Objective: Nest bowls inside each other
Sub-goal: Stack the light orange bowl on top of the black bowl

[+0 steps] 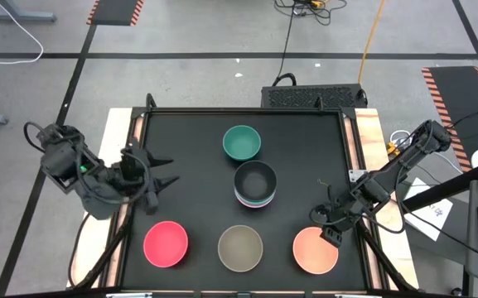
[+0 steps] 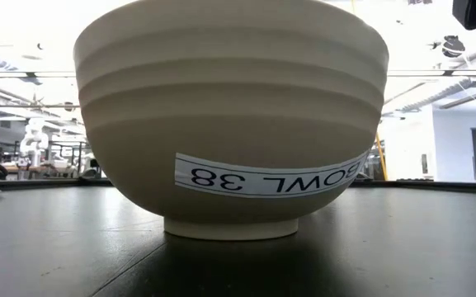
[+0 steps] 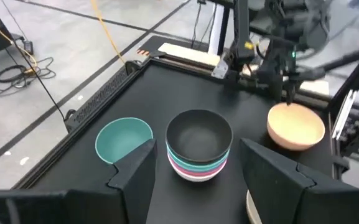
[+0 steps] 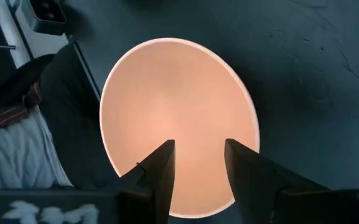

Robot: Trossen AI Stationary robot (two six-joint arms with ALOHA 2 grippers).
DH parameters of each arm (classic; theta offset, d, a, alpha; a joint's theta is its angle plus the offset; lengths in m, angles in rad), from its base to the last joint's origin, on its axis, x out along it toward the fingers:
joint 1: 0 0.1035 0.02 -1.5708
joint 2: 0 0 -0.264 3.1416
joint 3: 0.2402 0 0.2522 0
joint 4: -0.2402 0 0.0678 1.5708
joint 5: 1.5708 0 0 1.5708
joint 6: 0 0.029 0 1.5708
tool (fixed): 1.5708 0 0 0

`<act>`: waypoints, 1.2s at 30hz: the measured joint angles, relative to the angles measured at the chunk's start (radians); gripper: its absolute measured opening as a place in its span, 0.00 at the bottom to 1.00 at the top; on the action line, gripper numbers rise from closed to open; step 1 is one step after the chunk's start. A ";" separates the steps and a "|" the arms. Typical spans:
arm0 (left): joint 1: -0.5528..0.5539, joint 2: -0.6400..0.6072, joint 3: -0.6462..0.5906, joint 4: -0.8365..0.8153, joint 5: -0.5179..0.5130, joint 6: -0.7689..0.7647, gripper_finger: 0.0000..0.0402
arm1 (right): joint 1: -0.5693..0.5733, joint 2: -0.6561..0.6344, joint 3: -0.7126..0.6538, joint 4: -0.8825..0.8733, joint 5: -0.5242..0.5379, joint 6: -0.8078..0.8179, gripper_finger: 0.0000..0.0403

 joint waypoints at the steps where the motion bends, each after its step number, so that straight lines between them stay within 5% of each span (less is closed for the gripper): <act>1: 0.000 0.006 0.000 0.000 0.002 0.011 0.57 | 0.000 0.000 0.000 -0.006 0.000 0.004 0.32; 9: 0.000 0.010 0.000 0.000 0.007 0.102 0.57 | 0.000 0.000 0.000 -0.052 -0.076 -0.040 0.32; 16: -0.001 0.004 0.000 0.000 0.010 0.169 0.57 | 0.000 0.000 0.000 -0.163 -0.057 0.105 0.32; 29: 0.008 -0.010 0.000 0.000 0.009 0.292 0.57 | 0.019 0.085 0.001 0.044 -0.074 0.172 0.32; 36: 0.008 -0.015 0.000 0.000 0.015 0.321 0.57 | 0.018 0.146 0.001 -0.050 -0.110 0.189 0.32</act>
